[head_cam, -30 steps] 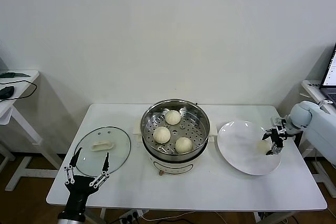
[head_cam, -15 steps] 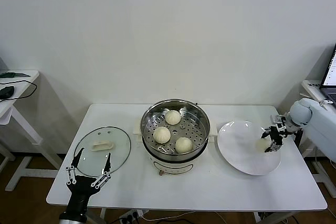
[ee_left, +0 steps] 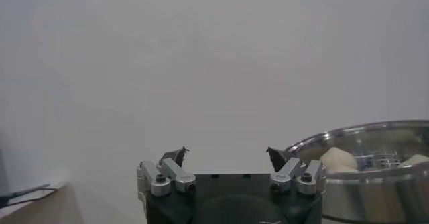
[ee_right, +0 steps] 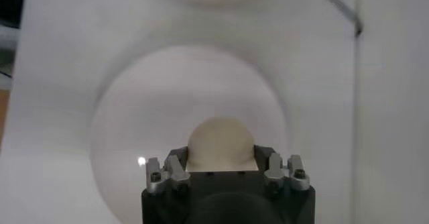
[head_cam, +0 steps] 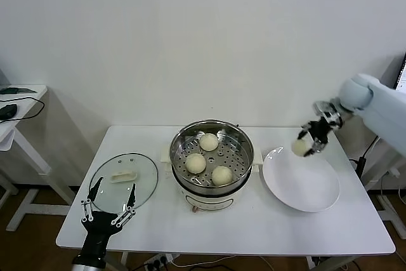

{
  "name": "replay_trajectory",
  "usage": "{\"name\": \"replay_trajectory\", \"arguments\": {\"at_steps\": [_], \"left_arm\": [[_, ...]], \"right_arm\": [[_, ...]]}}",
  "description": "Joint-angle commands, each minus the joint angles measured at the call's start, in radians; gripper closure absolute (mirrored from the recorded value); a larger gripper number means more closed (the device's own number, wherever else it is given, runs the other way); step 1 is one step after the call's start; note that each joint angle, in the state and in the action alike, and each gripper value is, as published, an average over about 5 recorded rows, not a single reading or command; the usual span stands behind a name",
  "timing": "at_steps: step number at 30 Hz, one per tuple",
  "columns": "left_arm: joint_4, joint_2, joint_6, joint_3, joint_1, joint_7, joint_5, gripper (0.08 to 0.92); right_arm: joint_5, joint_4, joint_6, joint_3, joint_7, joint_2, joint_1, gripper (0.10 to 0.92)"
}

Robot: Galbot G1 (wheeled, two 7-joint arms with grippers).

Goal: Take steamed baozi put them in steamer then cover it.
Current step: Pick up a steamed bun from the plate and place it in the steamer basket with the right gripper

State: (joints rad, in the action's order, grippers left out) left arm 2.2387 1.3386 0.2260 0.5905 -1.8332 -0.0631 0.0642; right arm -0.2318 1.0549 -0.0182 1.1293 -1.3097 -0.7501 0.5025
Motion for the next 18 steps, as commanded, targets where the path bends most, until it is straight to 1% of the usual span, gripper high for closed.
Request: {"name": "replay_trajectory", "arguments": {"at_steps": [1,7,13,18], "left_arm": [[-0.001,0.0,-0.001,-0.001,0.003,-0.001,-0.001,0.177],[0.0,0.001,-0.001,-0.002,0.006,-0.002,-0.001,0.177],[-0.002,0.003,0.001,0.002,0.008,-0.003,-0.003,0.177],[-0.004,0.004,0.002,0.004,0.009,-0.004,-0.004,0.177]], "right_arm": [[-0.255,0.133,-0.091,0.251,-0.081,-0.168,0.319,0.365],[-0.297,0.146,-0.131,0.279,-0.025,-0.291,0.308,0.372],[-0.275,0.118,-0.151,0.303,0.033,-0.374,0.26,0.38],[-0.243,0.091,-0.163,0.304,0.065,-0.403,0.211,0.392]]}}
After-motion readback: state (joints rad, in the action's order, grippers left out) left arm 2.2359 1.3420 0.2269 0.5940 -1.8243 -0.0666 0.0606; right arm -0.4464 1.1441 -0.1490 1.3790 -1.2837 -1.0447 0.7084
